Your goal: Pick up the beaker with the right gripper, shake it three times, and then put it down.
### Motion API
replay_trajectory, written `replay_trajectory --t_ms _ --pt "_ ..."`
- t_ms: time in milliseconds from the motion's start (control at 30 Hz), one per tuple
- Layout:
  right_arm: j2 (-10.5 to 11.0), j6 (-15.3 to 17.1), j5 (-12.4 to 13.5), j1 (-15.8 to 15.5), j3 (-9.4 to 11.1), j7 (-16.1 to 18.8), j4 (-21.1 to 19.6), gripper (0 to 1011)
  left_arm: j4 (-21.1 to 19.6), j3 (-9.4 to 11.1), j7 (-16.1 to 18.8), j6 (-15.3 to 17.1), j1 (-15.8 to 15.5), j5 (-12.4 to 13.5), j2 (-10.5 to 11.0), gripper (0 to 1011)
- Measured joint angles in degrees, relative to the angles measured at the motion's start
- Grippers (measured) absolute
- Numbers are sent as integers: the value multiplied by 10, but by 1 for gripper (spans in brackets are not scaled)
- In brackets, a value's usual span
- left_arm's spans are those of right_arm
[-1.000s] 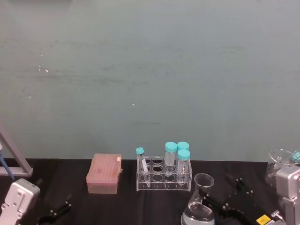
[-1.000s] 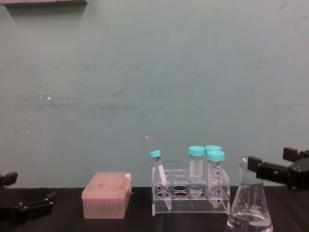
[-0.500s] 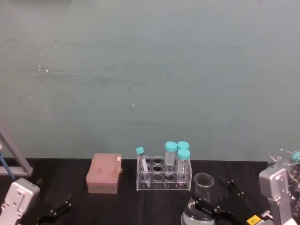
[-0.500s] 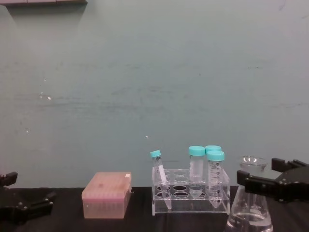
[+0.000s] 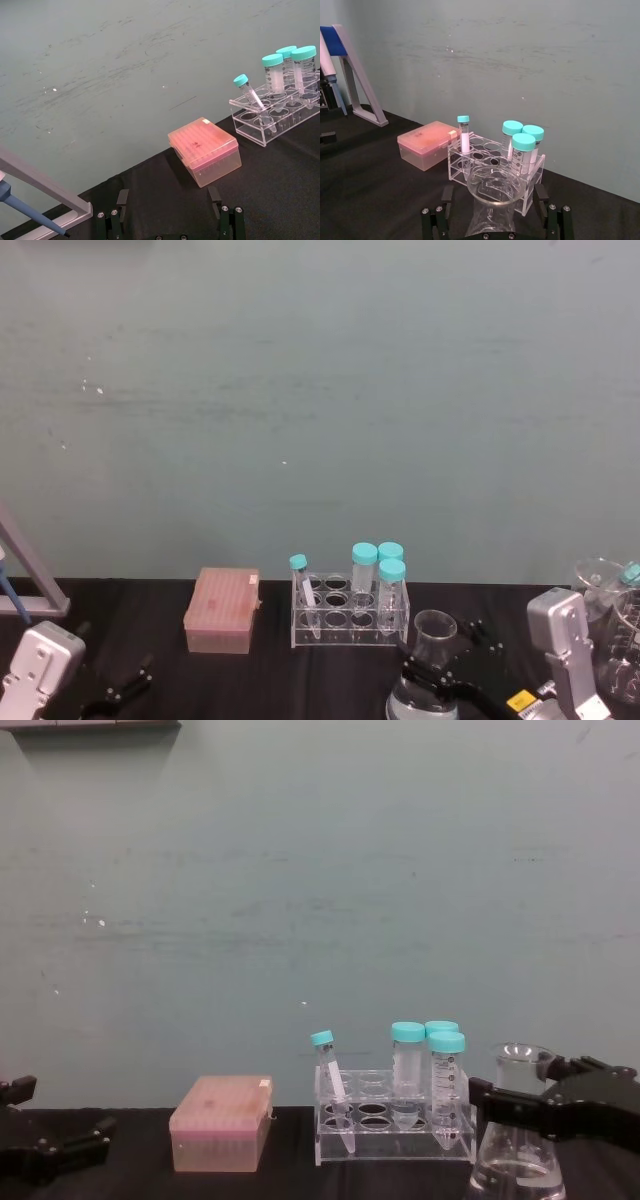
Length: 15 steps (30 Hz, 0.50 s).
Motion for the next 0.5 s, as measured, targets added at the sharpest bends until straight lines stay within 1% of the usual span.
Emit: replay_trajectory --t_ms 233,500 --pt "-13 0 -12 11 0 9 17 1000 0 0 0 0 0 0 0 1000" --pt "-23 -1 -25 16 3 15 26 1000 0 0 0 0 0 0 0 1000"
